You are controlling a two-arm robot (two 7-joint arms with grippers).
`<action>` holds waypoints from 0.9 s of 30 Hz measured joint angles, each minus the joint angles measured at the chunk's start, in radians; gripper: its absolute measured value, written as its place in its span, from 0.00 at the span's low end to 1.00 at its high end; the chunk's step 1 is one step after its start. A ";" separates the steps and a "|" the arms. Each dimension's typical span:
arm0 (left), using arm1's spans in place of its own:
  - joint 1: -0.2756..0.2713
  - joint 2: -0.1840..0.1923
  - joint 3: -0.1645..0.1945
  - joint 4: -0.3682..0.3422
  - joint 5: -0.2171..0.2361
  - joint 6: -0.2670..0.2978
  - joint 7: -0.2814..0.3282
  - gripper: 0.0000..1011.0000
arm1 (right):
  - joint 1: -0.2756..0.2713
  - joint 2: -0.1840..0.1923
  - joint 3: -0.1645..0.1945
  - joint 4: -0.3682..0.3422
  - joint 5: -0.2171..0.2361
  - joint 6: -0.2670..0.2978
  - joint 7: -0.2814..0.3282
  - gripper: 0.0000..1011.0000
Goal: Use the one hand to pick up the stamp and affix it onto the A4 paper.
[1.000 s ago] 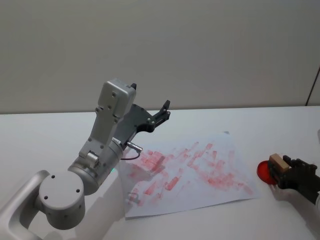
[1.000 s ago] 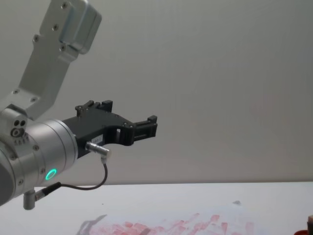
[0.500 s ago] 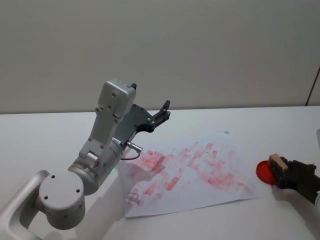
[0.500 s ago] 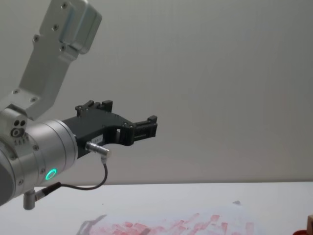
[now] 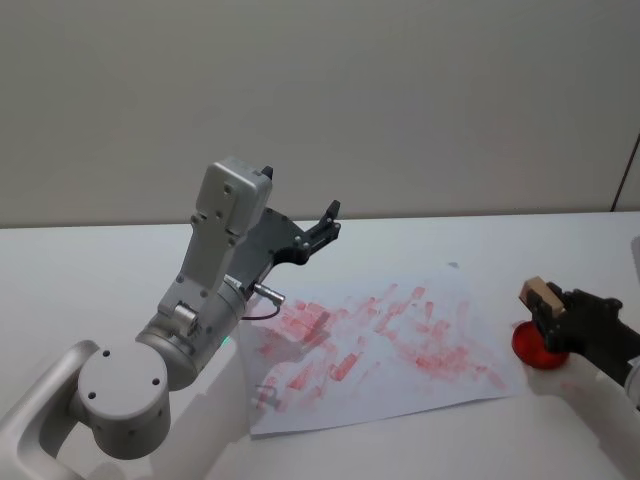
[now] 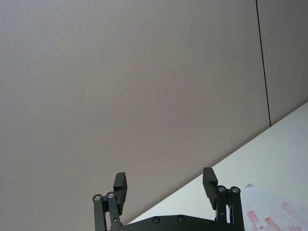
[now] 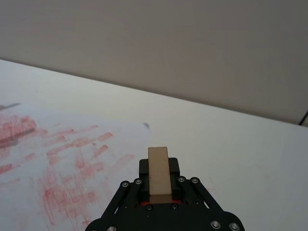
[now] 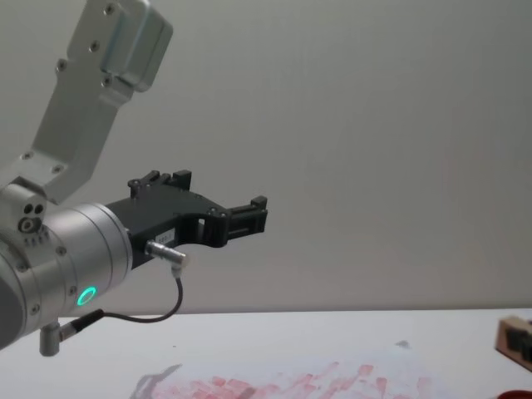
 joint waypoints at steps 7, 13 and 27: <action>0.000 0.000 0.000 0.000 0.000 0.000 0.000 0.99 | 0.027 -0.009 -0.008 -0.007 -0.009 -0.043 0.065 0.21; 0.000 0.000 0.000 0.000 0.000 0.000 0.000 0.99 | 0.056 -0.024 -0.020 0.006 -0.011 -0.068 0.138 0.22; 0.000 0.000 0.000 0.000 0.000 0.000 0.000 0.99 | 0.098 -0.050 -0.052 0.064 -0.013 -0.018 0.260 0.21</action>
